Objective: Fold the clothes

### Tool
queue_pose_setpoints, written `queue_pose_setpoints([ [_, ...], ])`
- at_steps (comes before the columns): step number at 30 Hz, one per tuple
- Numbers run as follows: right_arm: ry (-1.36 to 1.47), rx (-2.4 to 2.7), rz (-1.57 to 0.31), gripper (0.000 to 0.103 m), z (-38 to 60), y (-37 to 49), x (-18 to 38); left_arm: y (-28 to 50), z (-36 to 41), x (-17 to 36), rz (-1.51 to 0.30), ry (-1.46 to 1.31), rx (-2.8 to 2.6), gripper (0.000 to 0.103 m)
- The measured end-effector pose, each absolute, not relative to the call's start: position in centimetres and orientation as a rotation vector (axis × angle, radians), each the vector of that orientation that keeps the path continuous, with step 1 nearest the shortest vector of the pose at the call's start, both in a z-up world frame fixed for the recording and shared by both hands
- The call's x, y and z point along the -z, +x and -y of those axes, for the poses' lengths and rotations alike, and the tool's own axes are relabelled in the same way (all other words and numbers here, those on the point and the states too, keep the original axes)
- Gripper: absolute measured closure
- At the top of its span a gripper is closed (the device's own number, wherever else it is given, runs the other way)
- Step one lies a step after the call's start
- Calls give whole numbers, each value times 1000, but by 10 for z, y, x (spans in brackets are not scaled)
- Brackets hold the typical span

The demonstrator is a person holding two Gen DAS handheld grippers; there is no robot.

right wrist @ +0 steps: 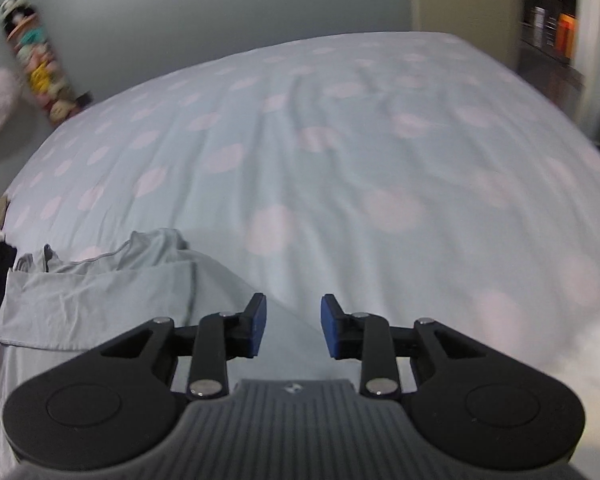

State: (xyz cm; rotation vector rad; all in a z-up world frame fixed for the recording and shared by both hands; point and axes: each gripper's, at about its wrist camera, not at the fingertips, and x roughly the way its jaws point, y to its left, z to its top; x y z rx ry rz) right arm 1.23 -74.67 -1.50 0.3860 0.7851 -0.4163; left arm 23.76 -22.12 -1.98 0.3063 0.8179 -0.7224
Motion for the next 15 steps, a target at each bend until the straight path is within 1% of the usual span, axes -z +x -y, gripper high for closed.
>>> queue_pose_setpoints([
  [1, 386, 439, -778, 63, 750, -7, 8, 230, 216, 17, -832, 286, 724, 80],
  [3, 390, 489, -764, 59, 758, -46, -5, 214, 206, 14, -860, 245, 732, 79],
  [9, 473, 620, -730, 59, 777, -138, -24, 170, 190, 15, -869, 301, 746, 78],
  [15, 536, 693, -731, 60, 785, -185, -17, 144, 176, 16, -888, 275, 750, 78],
])
